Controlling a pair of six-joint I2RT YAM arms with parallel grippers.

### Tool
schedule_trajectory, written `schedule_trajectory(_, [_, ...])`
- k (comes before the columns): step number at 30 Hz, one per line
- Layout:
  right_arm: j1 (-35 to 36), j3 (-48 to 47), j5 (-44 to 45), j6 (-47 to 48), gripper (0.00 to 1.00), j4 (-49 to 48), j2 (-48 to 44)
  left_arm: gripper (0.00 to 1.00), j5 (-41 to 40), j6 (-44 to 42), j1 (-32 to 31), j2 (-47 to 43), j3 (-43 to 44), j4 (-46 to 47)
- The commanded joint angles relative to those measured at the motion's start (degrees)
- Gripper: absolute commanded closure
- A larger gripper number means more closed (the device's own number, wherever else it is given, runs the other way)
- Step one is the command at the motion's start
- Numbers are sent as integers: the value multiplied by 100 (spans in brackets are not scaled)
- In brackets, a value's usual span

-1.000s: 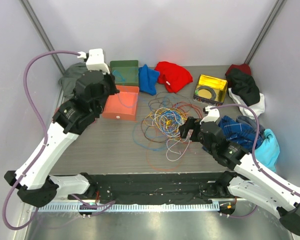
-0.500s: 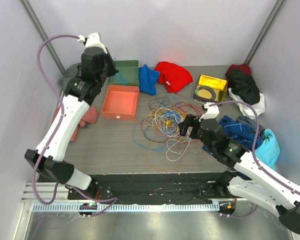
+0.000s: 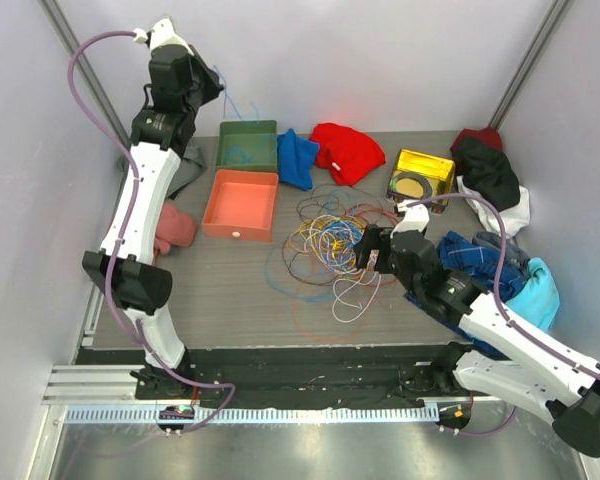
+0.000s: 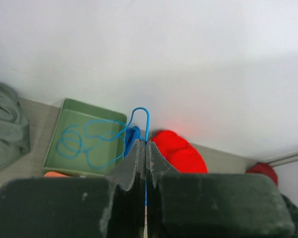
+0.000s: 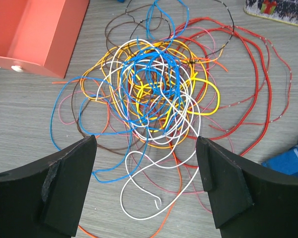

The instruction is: Untangle the cables

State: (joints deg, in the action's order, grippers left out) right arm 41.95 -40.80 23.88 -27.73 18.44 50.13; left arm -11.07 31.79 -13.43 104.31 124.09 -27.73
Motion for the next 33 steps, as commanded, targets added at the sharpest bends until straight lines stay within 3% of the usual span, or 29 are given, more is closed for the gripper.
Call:
schedule_trajectory(1, [23, -359, 205, 188, 10, -200, 49, 100, 333, 266, 226, 474, 721, 329])
schedule_trajectory(11, [15, -526, 407, 285, 10, -121, 155, 100, 703, 653, 350, 1416, 1179, 461])
schedule_trajectory(24, [15, -500, 354, 215, 10, -156, 305, 100, 509, 319, 411, 1091, 440, 505])
schedule_trajectory(33, [15, -499, 486, 233, 10, -33, 208, 100, 650, 512, 455, 2338, 949, 654])
